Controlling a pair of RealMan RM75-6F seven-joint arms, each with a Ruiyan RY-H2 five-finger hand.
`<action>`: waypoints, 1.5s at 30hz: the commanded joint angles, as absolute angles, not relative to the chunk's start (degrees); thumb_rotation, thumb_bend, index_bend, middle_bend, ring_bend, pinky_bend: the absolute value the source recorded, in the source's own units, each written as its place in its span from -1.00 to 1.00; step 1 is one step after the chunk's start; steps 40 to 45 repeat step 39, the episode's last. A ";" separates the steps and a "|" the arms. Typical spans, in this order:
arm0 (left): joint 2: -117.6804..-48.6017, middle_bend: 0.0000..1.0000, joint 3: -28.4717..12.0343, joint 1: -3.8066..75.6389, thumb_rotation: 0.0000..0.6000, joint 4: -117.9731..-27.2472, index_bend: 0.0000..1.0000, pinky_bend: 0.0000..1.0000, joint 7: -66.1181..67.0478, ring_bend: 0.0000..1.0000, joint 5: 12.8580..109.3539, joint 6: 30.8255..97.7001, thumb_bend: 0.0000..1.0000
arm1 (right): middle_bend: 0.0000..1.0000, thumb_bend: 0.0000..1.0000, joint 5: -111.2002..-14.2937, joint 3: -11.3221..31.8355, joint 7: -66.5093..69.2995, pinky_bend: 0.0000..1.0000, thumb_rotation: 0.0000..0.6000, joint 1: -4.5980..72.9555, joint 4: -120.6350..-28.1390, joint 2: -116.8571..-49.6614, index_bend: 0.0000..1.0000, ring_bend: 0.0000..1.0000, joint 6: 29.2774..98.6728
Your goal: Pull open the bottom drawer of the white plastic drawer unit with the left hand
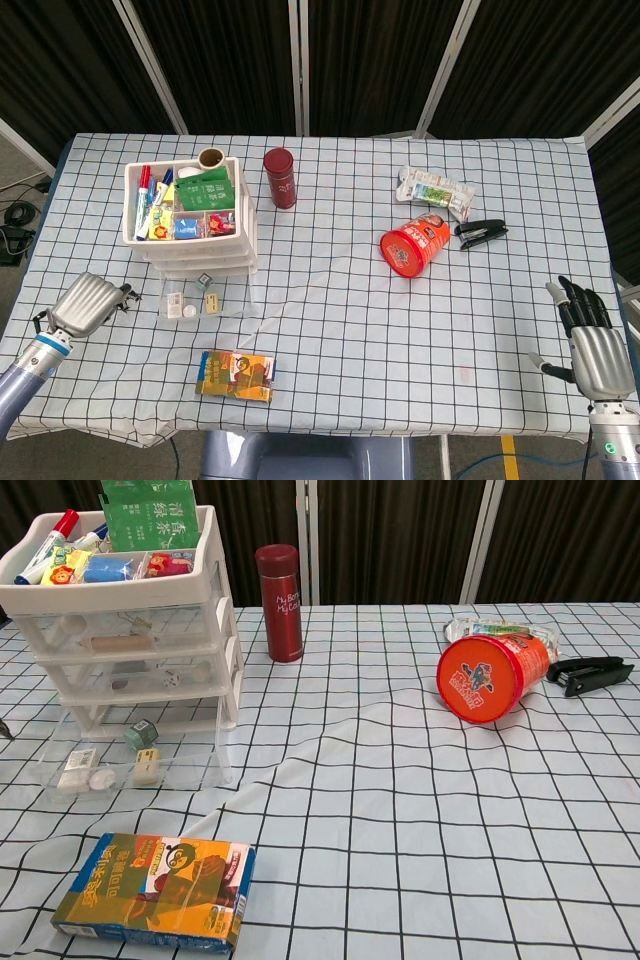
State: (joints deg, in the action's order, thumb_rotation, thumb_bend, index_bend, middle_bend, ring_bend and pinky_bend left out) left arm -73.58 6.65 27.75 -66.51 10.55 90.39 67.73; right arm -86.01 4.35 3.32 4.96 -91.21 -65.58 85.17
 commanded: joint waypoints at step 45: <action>-78.95 -1.00 2.47 6.61 1.00 -86.09 -1.00 -1.00 10.59 -1.00 84.63 92.02 -1.00 | -1.00 -0.94 -87.34 4.15 0.48 -1.00 1.00 5.41 -88.93 -67.43 -0.98 -1.00 85.53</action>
